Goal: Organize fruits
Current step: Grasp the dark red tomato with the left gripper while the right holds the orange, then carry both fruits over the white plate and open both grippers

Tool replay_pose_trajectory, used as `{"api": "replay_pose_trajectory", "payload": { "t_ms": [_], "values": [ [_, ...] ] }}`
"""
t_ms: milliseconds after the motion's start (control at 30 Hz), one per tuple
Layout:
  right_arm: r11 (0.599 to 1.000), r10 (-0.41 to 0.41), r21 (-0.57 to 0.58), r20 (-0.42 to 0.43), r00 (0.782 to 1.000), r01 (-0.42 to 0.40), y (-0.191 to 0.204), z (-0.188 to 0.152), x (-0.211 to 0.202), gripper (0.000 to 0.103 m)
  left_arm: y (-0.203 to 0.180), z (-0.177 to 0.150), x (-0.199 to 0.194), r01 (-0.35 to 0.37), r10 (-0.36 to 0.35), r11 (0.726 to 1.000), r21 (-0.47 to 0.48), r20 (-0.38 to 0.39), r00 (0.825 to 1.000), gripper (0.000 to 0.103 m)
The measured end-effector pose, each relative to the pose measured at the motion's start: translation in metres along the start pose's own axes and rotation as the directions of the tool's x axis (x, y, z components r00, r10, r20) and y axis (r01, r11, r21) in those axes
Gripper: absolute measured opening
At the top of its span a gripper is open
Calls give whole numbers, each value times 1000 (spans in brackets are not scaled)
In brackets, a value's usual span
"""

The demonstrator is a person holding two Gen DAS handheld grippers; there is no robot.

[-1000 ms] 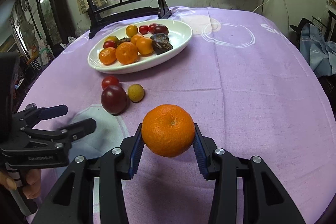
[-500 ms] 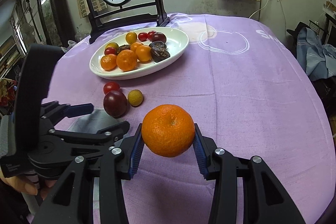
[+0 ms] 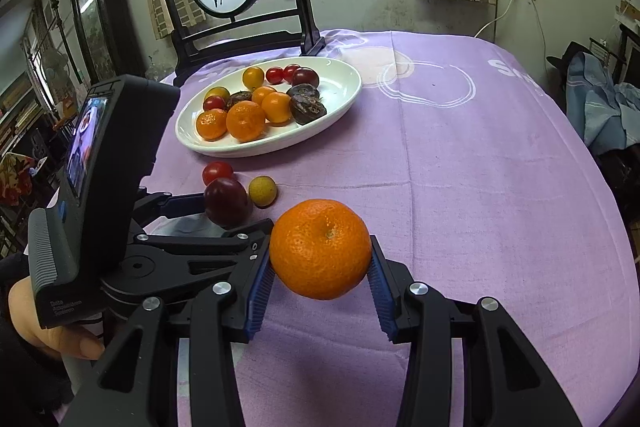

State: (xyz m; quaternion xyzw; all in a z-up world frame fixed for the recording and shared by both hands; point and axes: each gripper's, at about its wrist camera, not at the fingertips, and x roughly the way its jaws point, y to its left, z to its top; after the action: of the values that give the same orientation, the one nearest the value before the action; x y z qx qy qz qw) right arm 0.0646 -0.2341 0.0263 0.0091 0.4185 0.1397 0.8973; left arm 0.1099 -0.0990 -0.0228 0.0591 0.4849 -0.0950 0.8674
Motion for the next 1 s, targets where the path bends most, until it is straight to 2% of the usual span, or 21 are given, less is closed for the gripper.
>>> {"api": "replay_pose_trajectory", "payload": {
  "t_ms": [67,133,267,400,633,733,833,1000],
  "values": [
    [1000,-2,2,-3,1000,2,0,0,0,45,0,1,-1,-17,16,1000,14,16,1000,45],
    [1000,-12,6,-3,1000,12,-1,0,1,45,0,-1,-4,-13,13,1000,26,20,1000,40],
    [1000,-21,11,-4,1000,21,-3,0,2,45,2,-16,-18,11,-12,999,42,15,1000,40],
    [1000,-27,1,6,1000,27,0,-1,2,45,18,-35,-35,40,-40,999,-1,5,999,40],
    [1000,-23,11,22,999,23,1,-2,6,45,56,-53,-69,24,-21,997,-74,36,999,39],
    [999,-14,30,30,999,13,0,-1,5,45,67,-52,-83,16,-10,996,-85,68,998,39],
    [998,31,51,48,998,-34,1,6,-3,45,72,-45,-94,2,5,998,-69,97,995,39],
    [998,60,22,76,995,-62,13,32,-10,45,75,-15,-102,2,7,998,-56,148,989,39]
  ]
}}
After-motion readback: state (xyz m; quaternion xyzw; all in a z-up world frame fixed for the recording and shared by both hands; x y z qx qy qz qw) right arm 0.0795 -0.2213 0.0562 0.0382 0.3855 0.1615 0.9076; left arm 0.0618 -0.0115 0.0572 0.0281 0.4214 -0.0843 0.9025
